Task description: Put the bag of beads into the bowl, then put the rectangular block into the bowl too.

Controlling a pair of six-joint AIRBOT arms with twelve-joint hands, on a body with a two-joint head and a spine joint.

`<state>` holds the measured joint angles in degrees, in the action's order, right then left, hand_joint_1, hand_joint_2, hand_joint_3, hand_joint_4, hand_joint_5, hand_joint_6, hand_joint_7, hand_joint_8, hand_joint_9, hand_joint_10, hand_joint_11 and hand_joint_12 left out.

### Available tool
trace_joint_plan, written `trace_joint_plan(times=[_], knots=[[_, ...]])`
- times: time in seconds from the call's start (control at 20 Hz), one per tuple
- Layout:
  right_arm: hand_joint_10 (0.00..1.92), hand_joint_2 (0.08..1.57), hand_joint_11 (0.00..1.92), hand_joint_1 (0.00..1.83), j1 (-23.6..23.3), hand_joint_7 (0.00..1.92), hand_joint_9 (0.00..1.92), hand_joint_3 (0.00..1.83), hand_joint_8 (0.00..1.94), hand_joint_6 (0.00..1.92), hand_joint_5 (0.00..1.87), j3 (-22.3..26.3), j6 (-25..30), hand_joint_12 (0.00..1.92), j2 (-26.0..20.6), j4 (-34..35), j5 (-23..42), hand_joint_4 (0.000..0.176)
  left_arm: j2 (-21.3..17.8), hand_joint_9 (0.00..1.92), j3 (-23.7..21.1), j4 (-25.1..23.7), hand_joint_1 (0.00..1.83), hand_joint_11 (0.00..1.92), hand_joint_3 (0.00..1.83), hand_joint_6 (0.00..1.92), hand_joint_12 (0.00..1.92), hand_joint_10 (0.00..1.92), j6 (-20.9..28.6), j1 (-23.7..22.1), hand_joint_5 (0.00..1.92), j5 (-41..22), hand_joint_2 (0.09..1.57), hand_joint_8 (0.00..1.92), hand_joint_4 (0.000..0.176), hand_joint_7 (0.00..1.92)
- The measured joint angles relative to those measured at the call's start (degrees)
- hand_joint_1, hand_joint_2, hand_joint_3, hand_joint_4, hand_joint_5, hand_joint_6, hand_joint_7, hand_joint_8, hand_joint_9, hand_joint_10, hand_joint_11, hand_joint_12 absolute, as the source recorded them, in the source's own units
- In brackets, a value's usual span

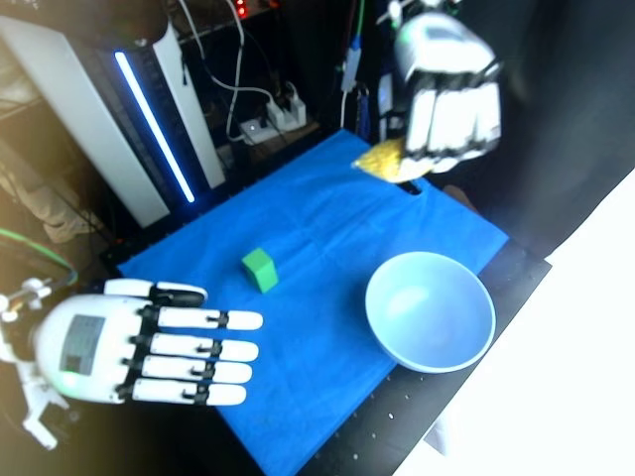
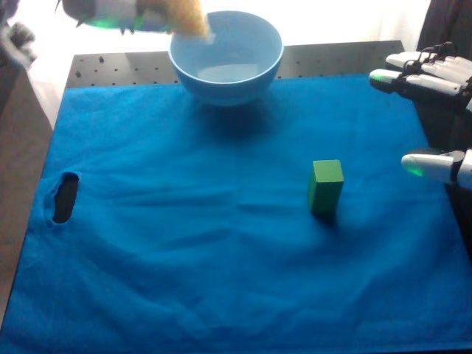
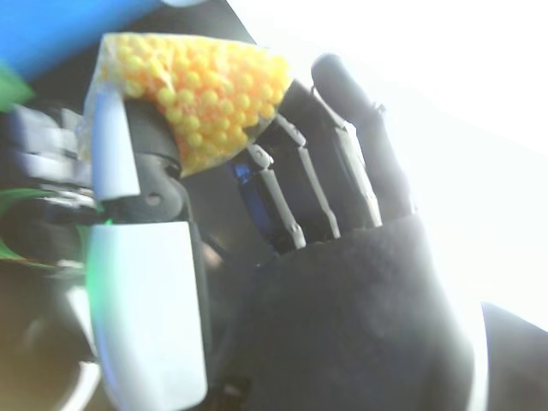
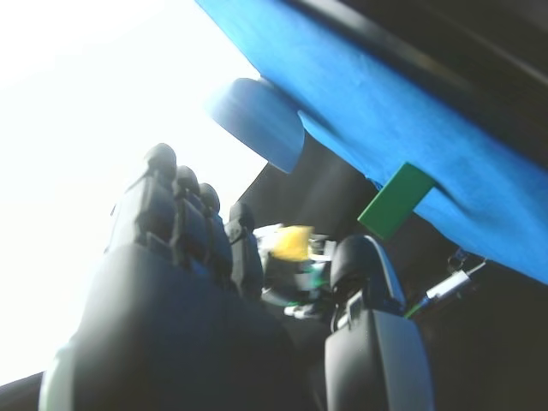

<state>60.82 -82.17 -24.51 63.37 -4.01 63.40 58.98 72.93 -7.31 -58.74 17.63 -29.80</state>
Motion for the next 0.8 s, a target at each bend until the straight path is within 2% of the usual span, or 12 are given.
trace_joint_plan(times=[0.05,0.1,0.15,0.2,0.25,0.3,0.35,0.45,0.55,0.65,0.75,0.8], knots=[[0.00,1.26,0.00,0.61,0.0,0.05,0.05,0.00,0.00,0.00,0.18,0.0,0.0,0.19,0.3,0.1,0.0,0.070,2.7,1.10,3.3,0.7,1.39,0.89,0.00,0.97,1.20,0.98,-0.1,-1.1,0.95,1.7,1.06,0.55,0.000,1.16],[0.00,1.27,0.00,0.60,0.0,0.04,0.03,0.00,0.00,0.00,0.15,-0.1,0.0,0.13,0.5,0.2,-0.2,0.078,4.7,1.08,5.8,1.8,1.39,0.84,0.00,0.97,1.16,0.98,-0.1,-1.7,0.97,3.2,1.06,0.54,0.000,1.17],[0.00,1.29,0.00,0.61,0.0,0.04,0.02,0.01,0.00,0.00,0.13,-0.2,0.0,0.09,0.7,0.1,-0.2,0.069,7.6,1.03,9.3,3.0,1.39,0.79,0.00,0.99,1.19,1.04,-0.2,-2.5,0.96,6.1,1.07,0.62,0.000,1.12],[0.00,1.30,0.00,0.61,0.0,0.03,0.02,0.01,0.00,0.00,0.10,-0.3,0.0,0.08,0.8,0.1,-0.1,0.047,10.1,0.84,12.4,3.3,1.26,0.63,0.01,0.98,1.28,0.78,-0.2,-3.1,1.01,8.8,1.10,0.94,0.000,0.96],[0.00,1.30,0.00,0.63,0.0,0.05,0.02,0.01,0.00,0.00,0.11,-0.6,0.0,0.06,1.0,0.2,0.0,0.050,12.0,0.81,14.6,3.4,1.22,0.61,0.00,1.00,1.35,0.71,-0.2,-3.6,0.98,10.9,1.14,1.12,0.007,0.88],[0.00,1.28,0.00,0.65,0.0,0.05,0.02,0.00,0.00,0.01,0.13,-0.7,0.0,0.06,1.4,1.2,0.3,0.070,14.1,0.67,17.0,3.7,1.17,0.40,0.00,0.39,1.43,0.68,-0.3,-3.8,0.74,13.3,1.07,0.63,0.000,0.69],[0.01,1.29,0.04,0.57,0.0,0.06,0.02,0.00,0.01,0.00,0.12,-0.7,0.0,0.03,2.0,2.1,1.2,0.069,15.5,0.51,18.1,3.8,1.00,0.16,0.00,0.02,1.43,0.53,-0.2,-3.8,0.56,15.2,1.01,0.15,0.059,0.59],[0.01,1.28,0.05,0.54,0.0,0.06,0.03,0.00,0.00,0.00,0.11,-0.7,0.0,0.04,2.6,2.9,1.6,0.068,17.6,0.50,20.1,4.7,0.98,0.16,0.00,0.00,1.40,0.47,-0.2,-3.8,0.53,16.3,1.00,0.06,0.073,0.58],[0.01,1.32,0.04,0.53,0.0,0.05,0.03,0.01,0.00,0.00,0.09,-0.7,0.0,0.04,3.0,2.6,2.3,0.037,19.0,0.51,21.6,5.1,0.89,0.01,0.00,0.00,1.40,0.30,-0.2,-3.8,0.42,17.0,0.99,0.00,0.100,0.50],[0.01,1.33,0.05,0.54,0.0,0.06,0.05,0.01,0.01,0.00,0.09,-0.7,0.0,0.06,3.2,2.7,2.5,0.013,19.6,0.47,22.9,6.1,0.82,0.00,0.00,0.00,0.96,0.09,-0.2,-3.4,0.29,18.1,0.96,0.00,0.161,0.37],[0.01,1.33,0.05,0.57,0.0,0.06,0.04,0.00,0.00,0.00,0.09,-0.7,0.0,0.07,3.2,2.8,2.7,0.018,17.6,0.29,20.7,6.1,0.81,0.00,0.00,0.01,0.49,0.01,-0.2,-2.3,0.14,18.3,0.94,0.01,0.175,0.22],[0.00,1.32,0.04,0.58,0.0,0.06,0.04,0.00,0.00,0.00,0.09,-0.7,0.0,0.07,3.2,2.7,2.8,0.020,16.3,0.29,19.1,6.1,0.83,0.00,0.00,0.01,0.59,0.01,-0.2,-1.8,0.13,18.3,0.94,0.00,0.176,0.20]])
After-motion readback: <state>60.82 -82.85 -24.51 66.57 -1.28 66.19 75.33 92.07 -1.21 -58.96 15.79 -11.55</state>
